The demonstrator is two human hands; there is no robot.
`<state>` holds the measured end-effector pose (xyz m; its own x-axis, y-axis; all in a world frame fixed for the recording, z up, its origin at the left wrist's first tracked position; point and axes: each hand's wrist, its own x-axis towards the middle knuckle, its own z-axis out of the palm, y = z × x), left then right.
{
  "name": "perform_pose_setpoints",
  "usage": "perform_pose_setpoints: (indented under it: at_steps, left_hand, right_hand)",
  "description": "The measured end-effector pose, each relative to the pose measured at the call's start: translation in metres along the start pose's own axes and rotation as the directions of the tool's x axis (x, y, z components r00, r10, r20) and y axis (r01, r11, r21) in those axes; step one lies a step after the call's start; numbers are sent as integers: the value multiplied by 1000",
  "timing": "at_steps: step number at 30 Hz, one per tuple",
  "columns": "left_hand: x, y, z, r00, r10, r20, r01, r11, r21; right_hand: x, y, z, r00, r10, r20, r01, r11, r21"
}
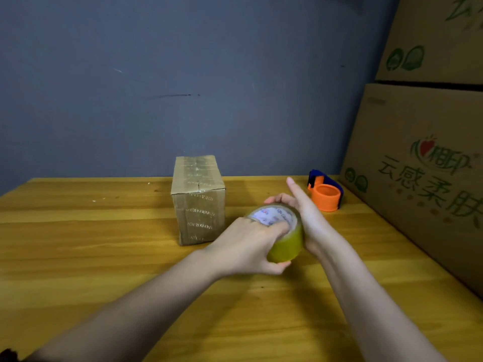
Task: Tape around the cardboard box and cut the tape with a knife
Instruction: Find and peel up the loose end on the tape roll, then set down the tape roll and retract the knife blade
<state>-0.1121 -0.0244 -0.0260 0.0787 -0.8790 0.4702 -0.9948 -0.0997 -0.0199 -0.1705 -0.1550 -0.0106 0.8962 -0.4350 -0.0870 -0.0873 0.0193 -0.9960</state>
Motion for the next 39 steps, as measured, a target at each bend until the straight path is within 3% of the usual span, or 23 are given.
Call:
perform_pose_setpoints:
  at_steps: [3, 5, 7, 9, 15, 22, 31, 39]
  left_hand:
    - [8, -3, 8, 998, 22, 60, -23, 1000, 12]
    - [19, -6, 13, 996, 16, 87, -21, 998, 55]
    - [30, -8, 20, 994, -36, 106, 30, 998, 57]
    - [46, -11, 30, 980, -122, 159, 115, 992, 53]
    - [105, -35, 79, 940, -253, 230, 207, 956, 207]
    - [141, -47, 117, 888, -387, 248, 324, 910, 257]
    - [150, -48, 139, 861, -441, 254, 387, 891, 236]
    - [133, -27, 132, 883, -452, 130, 451, 892, 39]
  right_hand:
    - [15, 0, -21, 1000, 25, 0, -25, 989, -146]
    - [25, 3, -36, 987, -34, -156, -1, 976, -219]
    - [32, 10, -55, 915, -135, -380, 35, 965, -260]
    - [30, 23, -76, 855, -235, -463, 32, 914, -405]
    - [21, 54, -96, 794, -332, -510, -51, 799, -599]
    - [24, 60, -99, 792, -388, -470, -113, 664, -739]
    - [26, 63, -104, 809, -352, -471, -177, 617, -767]
    - [17, 66, -108, 852, -301, -429, -254, 479, -840]
